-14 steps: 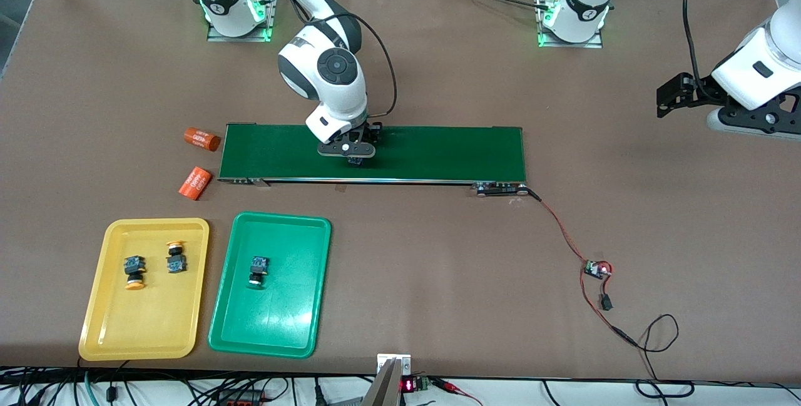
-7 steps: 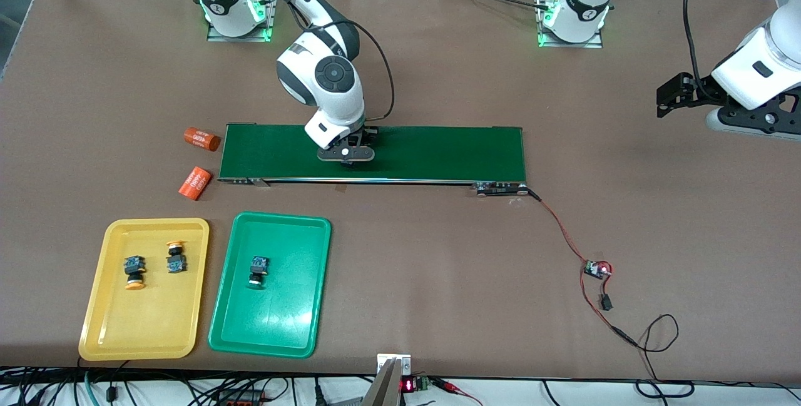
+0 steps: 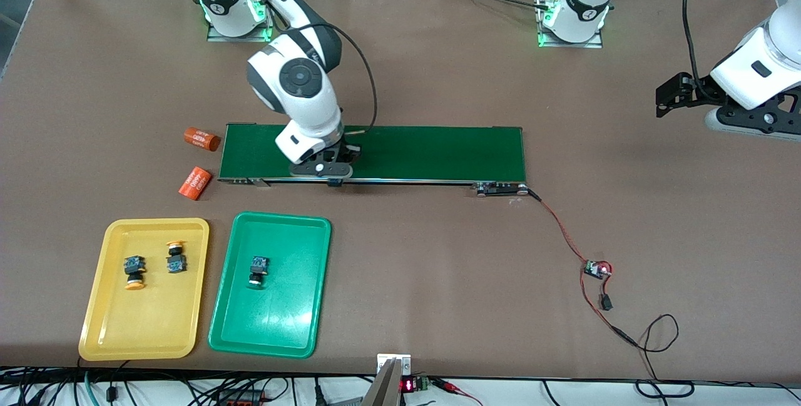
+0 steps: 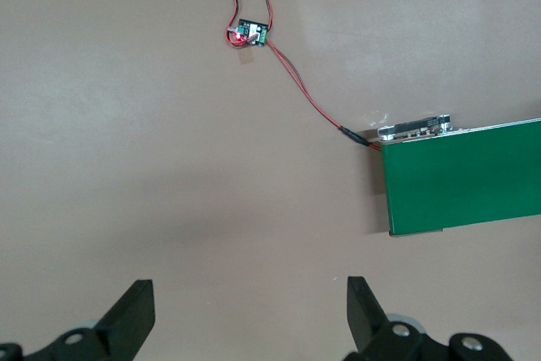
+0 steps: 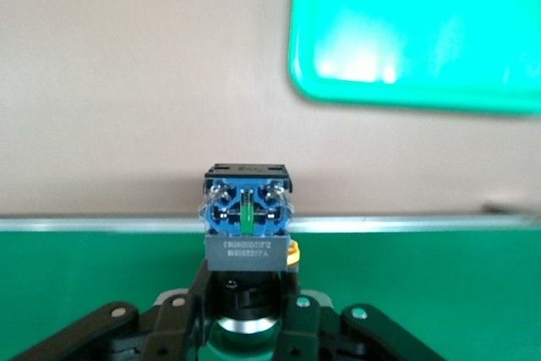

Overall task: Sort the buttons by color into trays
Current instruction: 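Carry the button to the green tray and release it with the right gripper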

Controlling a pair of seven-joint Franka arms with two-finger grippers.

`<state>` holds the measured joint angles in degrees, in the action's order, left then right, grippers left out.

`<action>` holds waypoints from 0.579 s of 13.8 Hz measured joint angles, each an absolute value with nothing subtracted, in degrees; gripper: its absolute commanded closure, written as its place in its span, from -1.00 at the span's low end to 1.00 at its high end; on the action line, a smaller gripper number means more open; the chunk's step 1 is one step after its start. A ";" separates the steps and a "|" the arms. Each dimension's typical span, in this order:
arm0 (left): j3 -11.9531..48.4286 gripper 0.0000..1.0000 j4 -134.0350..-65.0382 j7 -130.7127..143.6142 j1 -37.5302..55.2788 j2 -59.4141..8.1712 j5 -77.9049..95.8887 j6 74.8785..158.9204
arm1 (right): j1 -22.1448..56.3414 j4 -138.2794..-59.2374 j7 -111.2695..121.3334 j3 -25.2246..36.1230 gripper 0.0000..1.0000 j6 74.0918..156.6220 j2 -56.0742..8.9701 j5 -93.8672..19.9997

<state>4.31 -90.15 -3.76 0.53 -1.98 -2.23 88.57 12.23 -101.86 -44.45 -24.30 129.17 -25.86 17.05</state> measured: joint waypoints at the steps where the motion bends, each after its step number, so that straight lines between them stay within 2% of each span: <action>1: 4.32 -1.00 -90.15 -3.76 0.53 -1.98 -2.23 88.57 | 11.46 -100.28 -41.70 -23.93 0.94 128.79 -25.75 17.05; 4: 4.37 -1.00 -90.12 -3.76 0.56 -2.00 -2.23 88.57 | 9.66 -95.80 -31.59 -20.11 0.94 129.40 -28.29 17.05; 8: 4.41 -1.00 -90.09 -3.76 0.58 -2.00 -2.23 88.57 | 8.99 -87.87 -24.77 -15.49 0.93 137.66 -39.11 17.07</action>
<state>4.41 -90.09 -3.76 0.58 -2.00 -2.23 88.57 8.99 -87.87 -24.77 -15.49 137.66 -39.11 17.07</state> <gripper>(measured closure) 0.000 0.670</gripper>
